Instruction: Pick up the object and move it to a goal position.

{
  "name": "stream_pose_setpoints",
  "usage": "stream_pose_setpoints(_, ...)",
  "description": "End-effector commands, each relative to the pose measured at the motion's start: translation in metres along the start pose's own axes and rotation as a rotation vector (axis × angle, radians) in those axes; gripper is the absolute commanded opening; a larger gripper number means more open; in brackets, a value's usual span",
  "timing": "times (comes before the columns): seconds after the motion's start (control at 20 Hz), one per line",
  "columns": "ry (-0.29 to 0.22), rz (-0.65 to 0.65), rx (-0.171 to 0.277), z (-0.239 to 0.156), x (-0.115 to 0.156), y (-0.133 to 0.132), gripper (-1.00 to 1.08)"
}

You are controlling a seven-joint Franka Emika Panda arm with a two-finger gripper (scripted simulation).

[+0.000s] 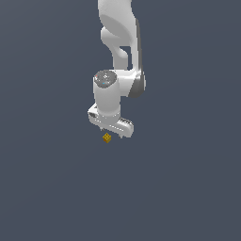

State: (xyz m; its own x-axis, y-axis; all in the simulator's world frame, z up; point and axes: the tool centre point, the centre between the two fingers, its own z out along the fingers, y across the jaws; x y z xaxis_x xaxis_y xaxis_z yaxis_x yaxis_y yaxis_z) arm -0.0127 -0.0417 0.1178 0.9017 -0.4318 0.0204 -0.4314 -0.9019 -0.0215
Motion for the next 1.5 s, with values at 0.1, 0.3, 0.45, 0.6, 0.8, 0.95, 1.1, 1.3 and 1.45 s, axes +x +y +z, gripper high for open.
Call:
stream_pose_setpoints(0.1,-0.01,0.122,-0.01,0.023,-0.004,0.02,1.0)
stream_pose_setpoints(0.3,-0.015,0.194,-0.018,0.036,-0.008,0.032,1.0)
stream_pose_setpoints(0.45,-0.017,0.227,-0.022,0.042,-0.009,0.038,1.0)
stream_pose_setpoints(0.6,-0.018,0.242,-0.024,0.044,-0.01,0.04,1.0)
stream_pose_setpoints(0.8,-0.018,0.237,-0.024,0.045,-0.01,0.04,1.0)
stream_pose_setpoints(0.95,-0.018,0.238,-0.024,0.052,-0.01,0.04,1.0)
stream_pose_setpoints(1.1,-0.018,0.239,-0.024,0.065,-0.011,0.041,1.0)
stream_pose_setpoints(1.3,-0.018,0.242,-0.024,0.085,-0.012,0.042,1.0)
stream_pose_setpoints(1.45,-0.018,0.242,-0.024,0.092,-0.012,0.042,1.0)
